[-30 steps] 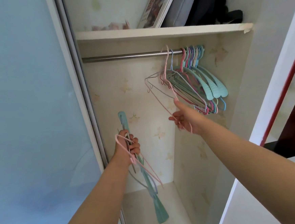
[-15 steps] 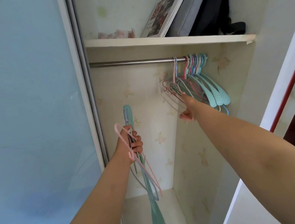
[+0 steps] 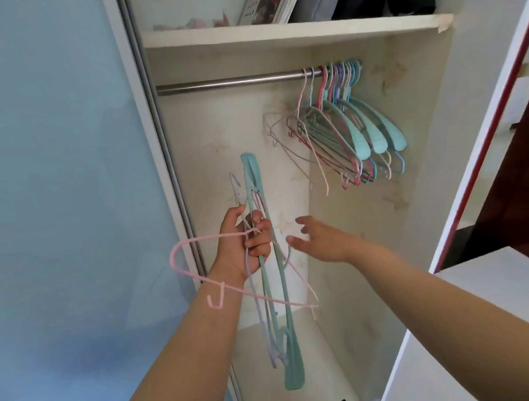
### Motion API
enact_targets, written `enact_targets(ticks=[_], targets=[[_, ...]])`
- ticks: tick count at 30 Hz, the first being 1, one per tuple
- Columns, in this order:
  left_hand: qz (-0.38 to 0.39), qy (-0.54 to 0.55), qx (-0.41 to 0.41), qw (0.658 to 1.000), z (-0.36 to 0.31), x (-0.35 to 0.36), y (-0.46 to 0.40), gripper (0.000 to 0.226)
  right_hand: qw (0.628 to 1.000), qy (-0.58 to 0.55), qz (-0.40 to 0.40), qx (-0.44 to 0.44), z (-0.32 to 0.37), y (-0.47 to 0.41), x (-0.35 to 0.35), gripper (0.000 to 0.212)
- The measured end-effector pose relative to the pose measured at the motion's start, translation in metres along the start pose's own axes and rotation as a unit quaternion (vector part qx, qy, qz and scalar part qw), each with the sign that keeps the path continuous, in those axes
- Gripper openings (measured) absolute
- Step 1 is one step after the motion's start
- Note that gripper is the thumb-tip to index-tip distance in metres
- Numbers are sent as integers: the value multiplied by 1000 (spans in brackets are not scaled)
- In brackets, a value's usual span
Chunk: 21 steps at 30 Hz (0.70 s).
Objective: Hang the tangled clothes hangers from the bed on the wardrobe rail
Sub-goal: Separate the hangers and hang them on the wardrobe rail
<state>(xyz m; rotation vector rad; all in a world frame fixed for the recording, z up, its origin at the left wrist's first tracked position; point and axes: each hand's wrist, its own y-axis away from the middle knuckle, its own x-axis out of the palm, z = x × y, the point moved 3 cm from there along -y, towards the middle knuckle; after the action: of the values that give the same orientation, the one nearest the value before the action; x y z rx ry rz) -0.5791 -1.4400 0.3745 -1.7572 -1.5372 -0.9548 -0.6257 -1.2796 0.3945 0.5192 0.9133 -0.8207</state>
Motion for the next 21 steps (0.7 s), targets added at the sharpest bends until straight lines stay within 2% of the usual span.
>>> enact_targets(ticks=[1,3,7,9,11,13,14,16,17,18,19,21], targets=[[11,3,2,1000,2,2,1,25,998,-19,51,20,-8,5,10,83],[25,17,13,999,2,4,2,26,991,-51,119,43,-26,14,24,101],[66,45,22,997,-1,-2,1,27,968,-82,230,59,-55,30,50,124],[77,55,25,995,-3,-5,-2,28,964,-65,252,58,-63,36,58,125],[80,62,32,994,-3,-6,-6,27,965,-54,250,53,-67,38,60,122],[59,57,42,996,0,-6,-10,27,975,-64,209,46,-65,36,52,107],[47,56,49,996,3,-7,-12,26,983,-83,162,37,-60,34,45,94],[6,39,61,997,11,-5,-17,25,987,-157,17,31,-43,33,23,62],[-29,22,70,997,15,-5,-20,25,973,-224,-41,27,-31,35,11,48],[-62,-4,80,995,20,-2,-22,24,953,-295,-64,9,-15,40,-1,39],[-103,-38,95,989,25,-6,-27,23,938,-343,-53,-18,2,46,-12,40],[-166,-104,114,974,36,-2,-25,26,931,-357,46,-67,33,59,-26,52]])
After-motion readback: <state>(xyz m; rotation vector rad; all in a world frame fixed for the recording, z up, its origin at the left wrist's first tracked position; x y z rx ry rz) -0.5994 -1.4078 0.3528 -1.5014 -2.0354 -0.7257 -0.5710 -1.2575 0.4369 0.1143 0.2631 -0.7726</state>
